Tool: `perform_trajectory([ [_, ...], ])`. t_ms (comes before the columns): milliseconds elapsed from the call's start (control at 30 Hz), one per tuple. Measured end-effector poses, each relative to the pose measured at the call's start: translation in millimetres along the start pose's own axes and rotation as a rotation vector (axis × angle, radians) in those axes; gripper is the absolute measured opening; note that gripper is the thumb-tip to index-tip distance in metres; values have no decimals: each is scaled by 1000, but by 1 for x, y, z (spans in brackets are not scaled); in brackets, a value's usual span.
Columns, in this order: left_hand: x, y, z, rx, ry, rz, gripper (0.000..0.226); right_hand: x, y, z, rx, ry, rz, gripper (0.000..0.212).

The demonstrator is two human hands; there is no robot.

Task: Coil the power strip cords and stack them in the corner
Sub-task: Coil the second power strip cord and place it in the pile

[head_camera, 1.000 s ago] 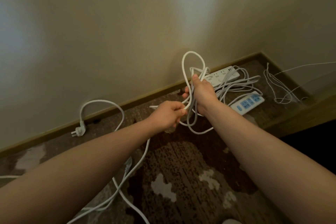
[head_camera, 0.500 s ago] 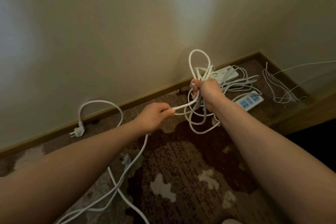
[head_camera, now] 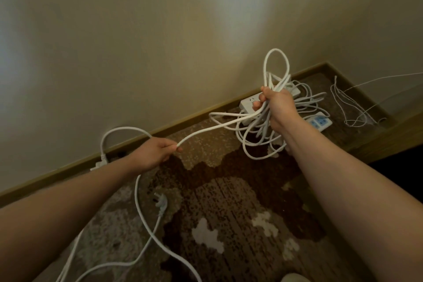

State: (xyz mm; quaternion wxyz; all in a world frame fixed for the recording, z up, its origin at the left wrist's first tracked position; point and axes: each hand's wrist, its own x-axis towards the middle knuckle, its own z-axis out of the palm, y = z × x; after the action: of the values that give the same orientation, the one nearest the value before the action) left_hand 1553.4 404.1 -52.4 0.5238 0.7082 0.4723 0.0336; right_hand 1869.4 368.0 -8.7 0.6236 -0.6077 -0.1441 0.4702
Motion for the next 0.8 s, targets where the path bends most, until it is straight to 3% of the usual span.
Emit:
perform_trajectory([
  [167, 7, 18, 15, 95, 7, 26, 22, -4, -3, 2, -2, -247, 76, 17],
  [300, 7, 19, 4, 175, -3, 34, 24, -4, -2, 0, -126, -325, 69, 17],
  [467, -3, 6, -22, 99, -14, 44, 26, -1, -8, -6, -143, -317, 32, 16],
  [567, -8, -1, -41, 175, 9, 30, 25, 1, -9, -11, -181, -287, 16, 16],
  [800, -20, -14, -77, 145, 64, -107, 24, 5, -5, -17, -340, -220, -52, 14],
])
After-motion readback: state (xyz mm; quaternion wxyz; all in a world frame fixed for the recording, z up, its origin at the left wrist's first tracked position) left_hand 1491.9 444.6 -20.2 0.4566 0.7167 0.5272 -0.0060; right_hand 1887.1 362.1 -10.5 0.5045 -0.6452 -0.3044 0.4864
